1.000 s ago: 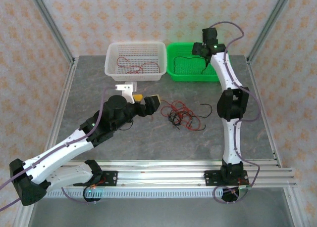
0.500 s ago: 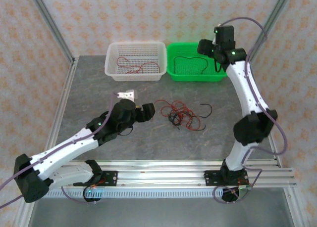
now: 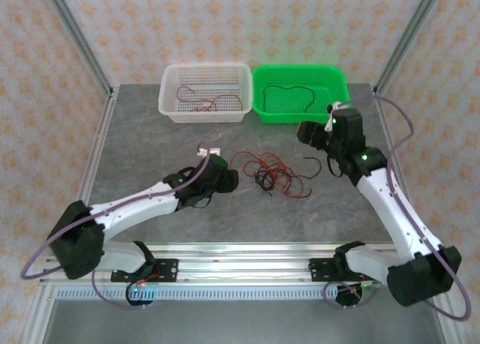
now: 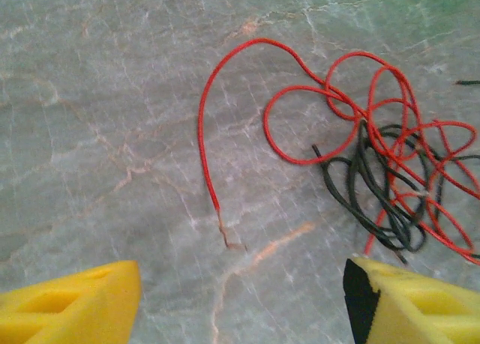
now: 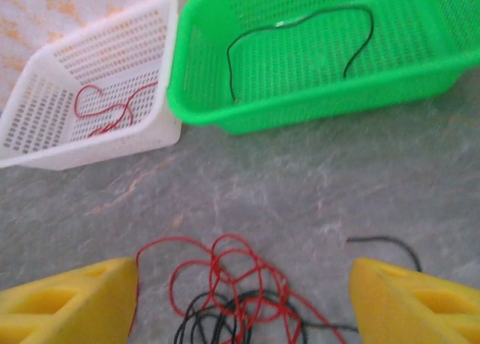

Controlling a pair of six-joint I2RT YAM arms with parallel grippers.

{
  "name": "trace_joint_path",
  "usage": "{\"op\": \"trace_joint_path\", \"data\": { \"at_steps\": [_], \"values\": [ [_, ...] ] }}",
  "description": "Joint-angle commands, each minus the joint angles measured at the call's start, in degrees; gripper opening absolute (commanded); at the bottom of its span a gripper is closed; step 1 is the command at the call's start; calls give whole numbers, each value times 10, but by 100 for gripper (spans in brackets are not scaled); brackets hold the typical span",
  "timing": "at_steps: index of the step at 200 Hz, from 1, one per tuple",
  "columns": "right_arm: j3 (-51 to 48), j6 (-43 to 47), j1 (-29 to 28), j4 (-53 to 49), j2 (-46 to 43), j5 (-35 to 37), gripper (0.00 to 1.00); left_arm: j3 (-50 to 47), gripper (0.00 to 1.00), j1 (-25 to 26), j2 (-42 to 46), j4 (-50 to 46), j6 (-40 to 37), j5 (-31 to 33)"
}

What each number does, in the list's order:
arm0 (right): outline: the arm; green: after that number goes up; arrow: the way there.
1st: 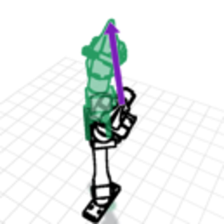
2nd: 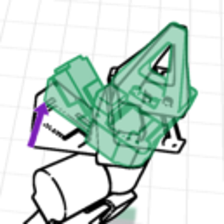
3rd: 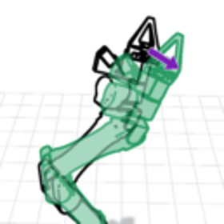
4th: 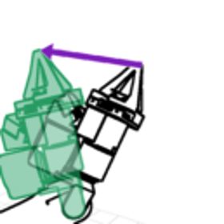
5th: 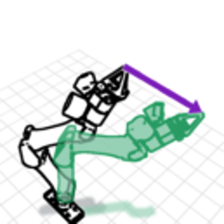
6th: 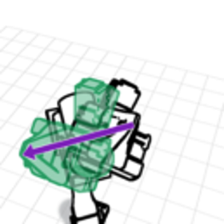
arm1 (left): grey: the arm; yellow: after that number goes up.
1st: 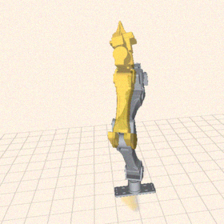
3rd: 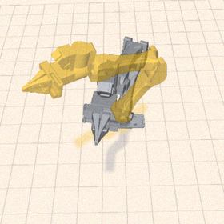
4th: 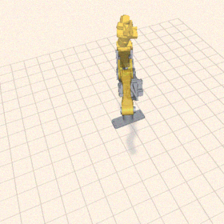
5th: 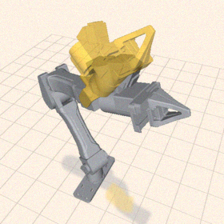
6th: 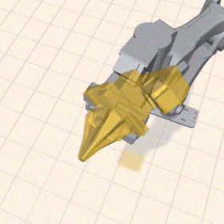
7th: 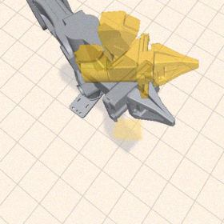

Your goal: Untangle the cables

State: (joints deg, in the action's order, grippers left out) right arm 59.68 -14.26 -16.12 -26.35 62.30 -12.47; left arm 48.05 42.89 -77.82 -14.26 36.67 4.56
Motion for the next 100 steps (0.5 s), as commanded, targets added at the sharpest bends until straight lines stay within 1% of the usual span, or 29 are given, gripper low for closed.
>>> {"op": "trace_joint_path", "data": {
  "at_steps": [1, 35, 79, 100],
  "values": [
    [-58, -45, -8, 44, -41, -36, 73, 50, 70, -20, -49, 19, -75, 36],
    [-117, -65, -11, 50, -81, -44, 73, 116, 70, -45, -141, 4, -121, 48],
    [-150, -74, -11, 42, -114, -44, 73, 174, 70, -48, -238, 16, -177, 22],
    [-159, -77, -11, 38, -121, -45, 73, 195, 70, -50, -270, 20, -189, 23]
  ]
}}
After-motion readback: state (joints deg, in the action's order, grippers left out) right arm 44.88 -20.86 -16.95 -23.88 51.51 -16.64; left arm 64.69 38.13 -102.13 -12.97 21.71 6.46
